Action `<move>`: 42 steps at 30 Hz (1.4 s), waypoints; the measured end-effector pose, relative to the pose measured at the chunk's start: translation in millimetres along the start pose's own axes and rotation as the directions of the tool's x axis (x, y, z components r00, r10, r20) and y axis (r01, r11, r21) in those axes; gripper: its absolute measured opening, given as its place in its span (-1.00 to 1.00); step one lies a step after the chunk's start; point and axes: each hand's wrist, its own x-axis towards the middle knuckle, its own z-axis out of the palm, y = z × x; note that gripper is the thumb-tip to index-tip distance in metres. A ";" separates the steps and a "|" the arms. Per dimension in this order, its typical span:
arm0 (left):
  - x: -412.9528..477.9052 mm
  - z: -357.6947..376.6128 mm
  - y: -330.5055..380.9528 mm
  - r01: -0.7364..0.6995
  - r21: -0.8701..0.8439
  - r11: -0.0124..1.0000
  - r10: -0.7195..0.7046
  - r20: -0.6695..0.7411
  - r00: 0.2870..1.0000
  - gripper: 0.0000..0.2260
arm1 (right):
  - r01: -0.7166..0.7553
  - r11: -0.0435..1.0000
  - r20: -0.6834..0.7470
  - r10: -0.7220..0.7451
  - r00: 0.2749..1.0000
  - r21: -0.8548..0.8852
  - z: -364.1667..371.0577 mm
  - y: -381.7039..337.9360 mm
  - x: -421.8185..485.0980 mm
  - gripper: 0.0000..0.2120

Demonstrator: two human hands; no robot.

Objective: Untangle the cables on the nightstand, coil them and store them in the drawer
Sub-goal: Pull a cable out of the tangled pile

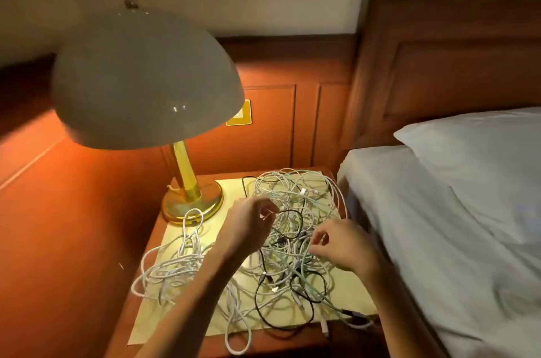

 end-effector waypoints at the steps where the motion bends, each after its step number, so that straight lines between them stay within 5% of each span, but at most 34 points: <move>1: -7.3 -1.1 4.0 0.002 0.020 1.000 -0.003 0.018 1.000 -0.83 | -0.008 0.999 0.102 0.012 0.995 -0.036 2.3 3.3 -9.4 -0.89; 9: -59.0 4.1 24.9 0.090 0.083 0.992 -0.099 0.111 0.989 -0.84 | -0.030 0.987 0.262 0.072 0.962 -0.160 42.5 31.3 -51.9 -0.75; 15: -76.3 15.7 20.2 0.149 0.083 0.985 -0.162 0.177 0.971 -0.79 | -0.003 0.992 0.165 0.023 0.986 -0.123 60.6 41.7 -55.4 -0.84; 18: -76.0 15.2 24.7 0.155 0.038 0.987 -0.159 0.151 0.976 -0.76 | 0.013 0.999 0.012 -0.014 1.000 0.050 40.4 39.2 -52.0 -0.90; 23: -57.3 1.4 38.0 0.182 -0.081 0.980 -0.173 0.107 0.979 -0.14 | 0.255 0.909 -0.272 -0.167 0.948 0.331 -38.8 0.3 -50.4 -0.95; 26: -36.0 -12.9 42.0 0.210 -0.091 0.973 -0.207 0.044 0.977 -0.01 | 0.446 0.831 -0.341 -0.335 0.878 0.332 -91.3 -27.8 -42.7 -0.91; 30: 0.9 -28.0 45.2 0.246 -0.184 0.952 -0.264 -0.076 0.962 -0.13 | 0.566 0.758 -0.417 -0.423 0.805 0.325 -147.2 -64.6 -38.4 -0.98; 34: 43.8 -48.6 49.9 0.234 -0.309 0.922 -0.296 -0.172 0.940 -0.58 | 0.640 0.682 -0.483 -0.453 0.749 0.354 -176.4 -85.7 -49.7 -0.97; 36: 56.5 -66.4 60.6 0.185 -0.391 0.902 -0.283 -0.209 0.936 -0.63 | 0.642 0.658 -0.500 -0.433 0.750 0.394 -181.6 -86.5 -53.9 -0.95; 42: 41.4 -147.7 93.6 -0.132 -0.200 0.971 0.047 -0.381 0.924 -0.60 | 0.515 0.600 -0.418 -0.307 0.855 0.612 -188.3 -71.3 -94.2 -0.85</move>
